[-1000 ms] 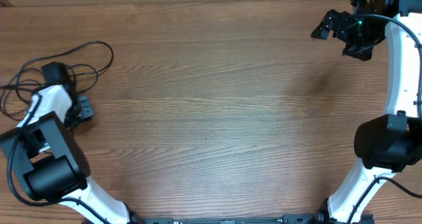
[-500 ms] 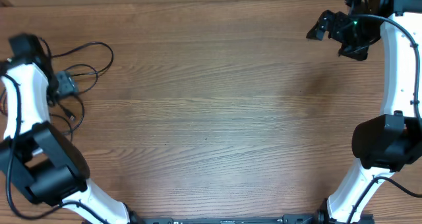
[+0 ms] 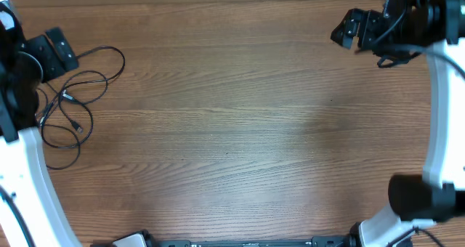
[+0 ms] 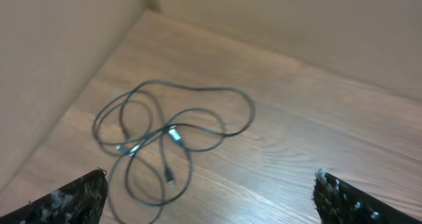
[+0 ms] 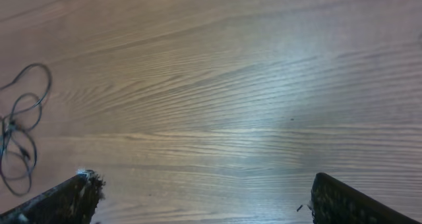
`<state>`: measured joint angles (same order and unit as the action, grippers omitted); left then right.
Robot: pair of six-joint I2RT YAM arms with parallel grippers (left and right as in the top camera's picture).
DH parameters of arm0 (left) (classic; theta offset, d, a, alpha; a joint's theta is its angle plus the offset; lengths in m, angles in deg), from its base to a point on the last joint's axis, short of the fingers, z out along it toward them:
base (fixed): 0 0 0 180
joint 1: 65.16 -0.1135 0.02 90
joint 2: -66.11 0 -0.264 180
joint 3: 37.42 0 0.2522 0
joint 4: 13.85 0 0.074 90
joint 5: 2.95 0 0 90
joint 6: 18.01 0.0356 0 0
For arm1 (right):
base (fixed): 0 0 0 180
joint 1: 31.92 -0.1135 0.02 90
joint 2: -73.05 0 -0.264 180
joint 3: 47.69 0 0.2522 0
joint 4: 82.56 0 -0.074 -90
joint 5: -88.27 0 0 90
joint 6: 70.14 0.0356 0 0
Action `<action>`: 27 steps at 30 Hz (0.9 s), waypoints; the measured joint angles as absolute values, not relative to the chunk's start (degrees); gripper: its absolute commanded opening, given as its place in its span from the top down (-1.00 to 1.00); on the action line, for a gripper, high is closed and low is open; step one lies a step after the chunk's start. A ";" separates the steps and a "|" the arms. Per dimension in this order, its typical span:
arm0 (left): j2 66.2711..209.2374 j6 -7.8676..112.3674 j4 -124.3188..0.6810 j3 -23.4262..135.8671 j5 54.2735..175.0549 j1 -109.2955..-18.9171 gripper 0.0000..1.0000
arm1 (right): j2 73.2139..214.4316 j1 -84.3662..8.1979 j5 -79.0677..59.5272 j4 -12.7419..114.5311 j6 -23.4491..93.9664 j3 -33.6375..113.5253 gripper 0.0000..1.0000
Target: Untangle cables
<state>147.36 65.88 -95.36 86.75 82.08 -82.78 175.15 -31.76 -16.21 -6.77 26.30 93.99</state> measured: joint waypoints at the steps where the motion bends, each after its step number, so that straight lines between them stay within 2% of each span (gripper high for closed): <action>1: 146.33 65.88 -95.34 86.75 82.43 -82.35 -0.99 | 173.67 -32.65 -15.46 -7.26 26.23 93.99 -1.00; 13: 145.48 65.86 -98.18 86.75 83.50 -82.00 -0.99 | 159.20 -35.34 -9.69 -10.32 26.03 94.01 -1.00; 27: 145.94 65.88 -98.20 86.75 83.65 -82.00 -0.99 | 157.82 -35.34 -17.65 -10.32 27.39 94.01 -1.00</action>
<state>145.94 65.88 -98.20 86.75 83.65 -82.00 157.82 -35.34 -17.65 -10.32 27.39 94.01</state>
